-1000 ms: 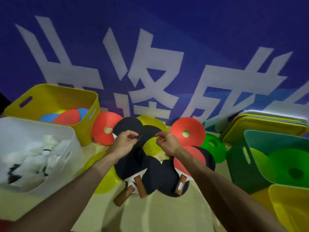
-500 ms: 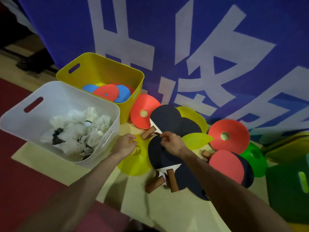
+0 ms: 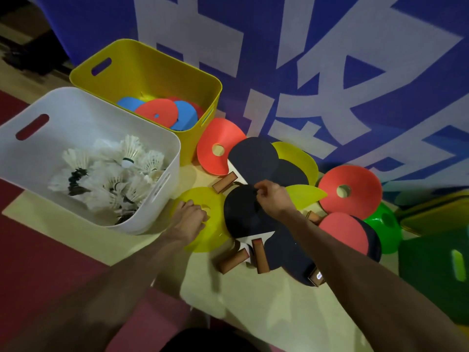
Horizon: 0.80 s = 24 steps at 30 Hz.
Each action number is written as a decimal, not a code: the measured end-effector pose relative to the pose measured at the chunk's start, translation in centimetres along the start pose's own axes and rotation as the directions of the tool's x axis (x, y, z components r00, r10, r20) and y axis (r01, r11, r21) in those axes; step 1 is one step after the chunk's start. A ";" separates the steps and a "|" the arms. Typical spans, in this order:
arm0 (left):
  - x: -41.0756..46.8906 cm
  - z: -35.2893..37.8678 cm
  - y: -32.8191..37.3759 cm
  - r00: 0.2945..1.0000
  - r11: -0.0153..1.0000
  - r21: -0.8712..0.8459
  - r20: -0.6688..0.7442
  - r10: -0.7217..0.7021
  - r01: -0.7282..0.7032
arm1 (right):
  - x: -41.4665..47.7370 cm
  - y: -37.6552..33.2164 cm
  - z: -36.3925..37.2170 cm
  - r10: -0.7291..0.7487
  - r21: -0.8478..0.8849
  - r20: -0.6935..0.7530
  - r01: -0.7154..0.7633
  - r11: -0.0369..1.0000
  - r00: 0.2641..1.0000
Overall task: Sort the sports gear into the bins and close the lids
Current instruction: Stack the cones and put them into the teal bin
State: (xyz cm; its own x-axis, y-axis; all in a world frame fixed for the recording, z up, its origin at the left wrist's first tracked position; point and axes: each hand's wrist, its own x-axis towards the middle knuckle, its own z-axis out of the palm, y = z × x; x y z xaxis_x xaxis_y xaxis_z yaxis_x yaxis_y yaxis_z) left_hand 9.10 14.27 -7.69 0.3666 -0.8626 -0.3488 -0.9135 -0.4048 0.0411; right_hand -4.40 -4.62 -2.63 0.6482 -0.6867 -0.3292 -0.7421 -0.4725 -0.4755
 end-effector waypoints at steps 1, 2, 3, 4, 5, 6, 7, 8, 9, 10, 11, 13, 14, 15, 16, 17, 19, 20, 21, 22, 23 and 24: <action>0.0 -0.1 0.1 1.000 1.000 0.004 0.011 -0.005 0.005 | 0.3 0.7 -0.5 -0.013 -0.045 -0.030 0.012 0.999 0.999; 0.0 -0.3 0.1 1.000 1.000 0.002 0.013 -0.011 0.011 | 0.5 1.4 -1.0 -0.034 -0.109 -0.071 0.026 0.994 0.997; 0.0 -0.5 0.2 1.000 1.000 -0.007 0.006 -0.018 0.018 | 0.8 2.0 -1.5 -0.057 -0.180 -0.111 0.036 0.983 0.992; 0.0 -0.8 0.4 1.000 1.000 -0.018 -0.006 -0.025 0.025 | 1.1 2.5 -2.1 -0.071 -0.256 -0.132 0.036 0.966 0.989; 0.0 -1.3 0.5 0.999 0.999 -0.036 -0.019 -0.034 0.034 | 1.3 3.0 -2.6 -0.068 -0.333 -0.120 0.025 0.943 0.990; -0.1 -1.8 0.6 0.999 0.997 -0.056 -0.027 -0.047 0.046 | 1.5 3.6 -3.1 -0.049 -0.412 -0.081 0.012 0.911 0.995; -0.2 -2.3 0.7 0.997 0.995 -0.076 -0.030 -0.066 0.064 | 1.8 4.1 -3.6 -0.024 -0.490 -0.031 0.006 0.871 0.999; -0.2 -2.7 0.8 0.995 0.991 -0.101 -0.033 -0.090 0.086 | 2.0 4.8 -3.8 0.000 -0.558 0.019 0.010 0.830 1.000; -0.3 -3.3 0.9 0.993 0.986 -0.127 -0.028 -0.116 0.111 | 2.2 5.5 -4.1 0.020 -0.605 0.059 0.019 0.796 0.998; -0.5 -3.8 1.0 0.990 0.980 -0.148 -0.014 -0.140 0.136 | 2.3 6.1 -4.2 0.033 -0.630 0.083 0.027 0.776 0.996; -0.6 -4.3 1.1 0.988 0.975 -0.161 -0.001 -0.158 0.155 | 2.2 6.7 -4.4 0.036 -0.642 0.088 0.029 0.766 0.995; -1.0 -5.4 1.4 0.983 0.968 -0.175 -0.007 -0.184 0.180 | 1.8 7.5 -4.8 0.004 -0.662 0.052 0.031 0.749 0.999; -1.2 -6.0 1.6 0.981 0.967 -0.177 -0.025 -0.192 0.185 | 1.6 7.9 -4.9 -0.021 -0.675 0.035 0.039 0.737 0.999; -1.3 -6.7 1.9 0.978 0.965 -0.179 -0.048 -0.201 0.190 | 1.4 8.3 -5.1 -0.042 -0.683 0.034 0.054 0.728 0.999; -1.3 -7.5 2.3 0.975 0.963 -0.184 -0.068 -0.211 0.196 | 1.0 8.6 -5.2 -0.053 -0.681 0.049 0.072 0.729 0.997; -1.4 -8.2 2.8 0.972 0.960 -0.190 -0.082 -0.222 0.204 | 0.6 8.9 -5.4 -0.058 -0.669 0.064 0.086 0.738 0.996; -1.4 -9.8 3.9 0.963 0.955 -0.207 -0.120 -0.241 0.213 | -0.3 9.3 -6.0 -0.064 -0.625 0.064 0.090 0.776 0.996; -1.3 -10.6 4.6 0.958 0.952 -0.220 -0.148 -0.247 0.211 | -0.7 9.4 -6.5 -0.072 -0.604 0.052 0.088 0.792 0.996; -1.3 -11.4 5.4 0.953 0.951 -0.233 -0.176 -0.248 0.204 | -1.1 9.5 -7.0 -0.079 -0.586 0.038 0.086 0.806 0.996; -1.2 -12.1 6.2 0.948 0.951 -0.243 -0.204 -0.243 0.192 | -1.5 9.5 -7.6 -0.093 -0.571 0.015 0.085 0.816 0.996; -1.2 -12.8 7.1 0.945 0.952 -0.252 -0.228 -0.235 0.176 | -1.7 9.5 -8.3 -0.108 -0.560 -0.008 0.085 0.824 0.994; -1.1 -13.5 8.1 0.943 0.953 -0.260 -0.248 -0.223 0.157 | -2.1 9.5 -9.0 -0.128 -0.550 -0.030 0.090 0.830 0.991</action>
State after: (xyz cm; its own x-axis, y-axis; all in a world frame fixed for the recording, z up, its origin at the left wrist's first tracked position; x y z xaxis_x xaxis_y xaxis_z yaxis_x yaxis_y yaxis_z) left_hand 3.72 7.87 5.67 0.5928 -0.7984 -0.1056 -0.7671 -0.5997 0.2277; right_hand -14.34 -12.65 0.83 0.7322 -0.6368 -0.2413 -0.6514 -0.7583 0.0246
